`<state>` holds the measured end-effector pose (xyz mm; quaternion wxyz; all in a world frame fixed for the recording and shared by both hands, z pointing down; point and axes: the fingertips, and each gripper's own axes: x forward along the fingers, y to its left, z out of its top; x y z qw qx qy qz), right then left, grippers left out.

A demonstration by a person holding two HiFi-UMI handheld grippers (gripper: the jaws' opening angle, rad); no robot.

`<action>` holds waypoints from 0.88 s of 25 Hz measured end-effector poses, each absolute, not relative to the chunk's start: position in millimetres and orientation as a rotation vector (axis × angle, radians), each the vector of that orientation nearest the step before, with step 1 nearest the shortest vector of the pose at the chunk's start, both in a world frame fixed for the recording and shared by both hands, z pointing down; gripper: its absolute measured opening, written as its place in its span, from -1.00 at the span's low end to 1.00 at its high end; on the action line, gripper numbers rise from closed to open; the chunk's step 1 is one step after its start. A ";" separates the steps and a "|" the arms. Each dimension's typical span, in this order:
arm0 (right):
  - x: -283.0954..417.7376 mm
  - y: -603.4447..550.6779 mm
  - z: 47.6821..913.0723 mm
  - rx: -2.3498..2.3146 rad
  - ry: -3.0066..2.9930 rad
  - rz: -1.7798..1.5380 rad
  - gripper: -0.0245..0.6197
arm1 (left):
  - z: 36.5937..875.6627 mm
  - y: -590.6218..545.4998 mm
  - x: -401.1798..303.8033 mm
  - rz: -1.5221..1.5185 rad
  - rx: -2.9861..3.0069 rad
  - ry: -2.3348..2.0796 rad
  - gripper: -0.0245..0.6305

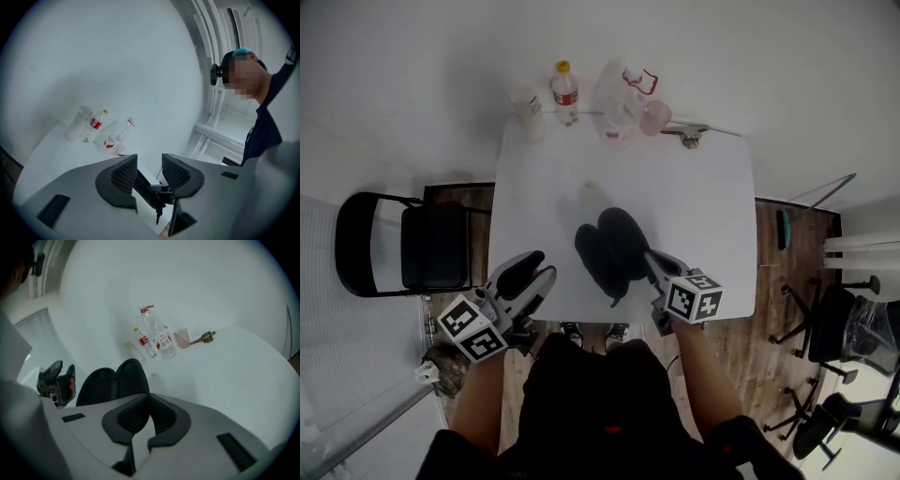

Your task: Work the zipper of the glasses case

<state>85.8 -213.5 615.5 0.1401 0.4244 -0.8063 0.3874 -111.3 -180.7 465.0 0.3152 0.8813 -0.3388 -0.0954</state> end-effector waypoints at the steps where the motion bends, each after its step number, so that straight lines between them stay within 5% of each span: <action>1: 85.4 -214.5 604.1 1.224 -2.356 1.133 -0.81 | 462.3 -179.5 -108.4 -0.256 2.335 -0.863 -0.42; 11: 52.2 -198.8 478.2 1.008 -2.673 1.290 -0.82 | 414.7 -150.1 -80.1 -0.400 2.518 -0.535 0.10; 22: 11.3 -159.4 429.1 0.835 -2.725 1.025 -0.82 | 379.5 -132.3 -58.5 -0.624 2.480 -0.248 0.36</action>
